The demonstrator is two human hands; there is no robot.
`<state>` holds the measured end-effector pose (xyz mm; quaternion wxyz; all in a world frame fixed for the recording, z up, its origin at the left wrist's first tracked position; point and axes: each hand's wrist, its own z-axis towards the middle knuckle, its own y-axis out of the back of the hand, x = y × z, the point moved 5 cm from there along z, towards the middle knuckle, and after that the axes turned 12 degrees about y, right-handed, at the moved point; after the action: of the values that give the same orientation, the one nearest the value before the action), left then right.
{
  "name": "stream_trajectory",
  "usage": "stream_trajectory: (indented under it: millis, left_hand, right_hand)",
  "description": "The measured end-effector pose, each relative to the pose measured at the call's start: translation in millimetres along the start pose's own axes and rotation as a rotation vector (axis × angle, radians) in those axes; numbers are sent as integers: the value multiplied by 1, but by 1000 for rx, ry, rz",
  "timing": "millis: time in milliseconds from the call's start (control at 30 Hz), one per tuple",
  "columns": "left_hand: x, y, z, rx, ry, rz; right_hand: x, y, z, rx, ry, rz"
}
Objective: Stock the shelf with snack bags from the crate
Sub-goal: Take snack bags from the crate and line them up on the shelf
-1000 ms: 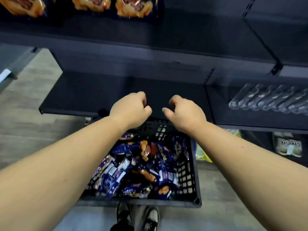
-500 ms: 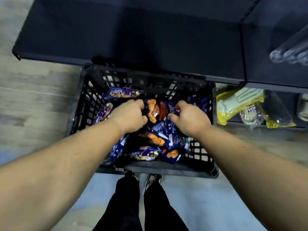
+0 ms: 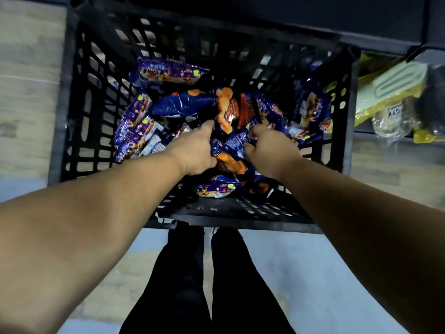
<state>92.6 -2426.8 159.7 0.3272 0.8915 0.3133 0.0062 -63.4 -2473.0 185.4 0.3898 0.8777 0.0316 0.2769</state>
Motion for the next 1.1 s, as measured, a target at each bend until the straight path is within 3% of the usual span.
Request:
stream_trajectory:
  millis: [200, 467, 600, 867, 1100]
  left_hand:
    - [11, 3, 22, 72, 114, -298]
    - [19, 30, 40, 34, 222, -507]
    - [15, 34, 38, -9, 174, -518]
    - [-22, 52, 27, -134, -81, -126]
    - [-66, 49, 26, 11, -195, 436]
  right_hand:
    - [-14, -8, 11, -32, -25, 6]
    - [-15, -8, 16, -51, -53, 7]
    - [-15, -10, 17, -43, -54, -2]
    - [-17, -8, 16, -55, -52, -20]
    - [-22, -1, 16, -66, -39, -7]
